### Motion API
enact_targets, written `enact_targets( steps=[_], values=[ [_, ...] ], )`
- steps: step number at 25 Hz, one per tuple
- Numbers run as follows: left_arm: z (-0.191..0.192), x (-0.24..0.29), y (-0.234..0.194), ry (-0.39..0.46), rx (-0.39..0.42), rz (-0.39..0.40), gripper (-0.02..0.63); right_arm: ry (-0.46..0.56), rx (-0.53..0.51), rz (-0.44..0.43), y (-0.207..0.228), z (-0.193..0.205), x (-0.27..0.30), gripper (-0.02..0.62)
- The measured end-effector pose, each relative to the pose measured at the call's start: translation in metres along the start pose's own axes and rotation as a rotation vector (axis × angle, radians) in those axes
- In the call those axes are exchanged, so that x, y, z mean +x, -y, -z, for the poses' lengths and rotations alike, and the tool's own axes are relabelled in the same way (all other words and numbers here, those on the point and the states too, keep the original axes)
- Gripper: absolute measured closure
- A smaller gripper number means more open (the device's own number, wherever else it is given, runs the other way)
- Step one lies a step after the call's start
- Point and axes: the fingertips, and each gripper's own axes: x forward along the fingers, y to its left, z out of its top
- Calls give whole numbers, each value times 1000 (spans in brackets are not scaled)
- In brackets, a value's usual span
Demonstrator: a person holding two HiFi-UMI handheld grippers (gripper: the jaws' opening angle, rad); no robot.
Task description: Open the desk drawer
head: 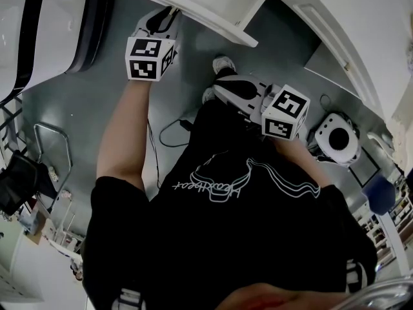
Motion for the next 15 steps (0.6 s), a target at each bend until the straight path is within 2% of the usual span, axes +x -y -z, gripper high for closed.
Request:
enact_targets(
  steps=[8,11,15],
  values=[
    [1,-3,-1,-32,21,-28,514,-3,12,21,-1,2,-7,589],
    [1,-2,-2,-23,6,-40,508,-7,6,24,-2,2,-11,589],
    [-5,-8,1,-4,-33,-49,399,-3,1,28,-2,2,-21,589]
  ],
)
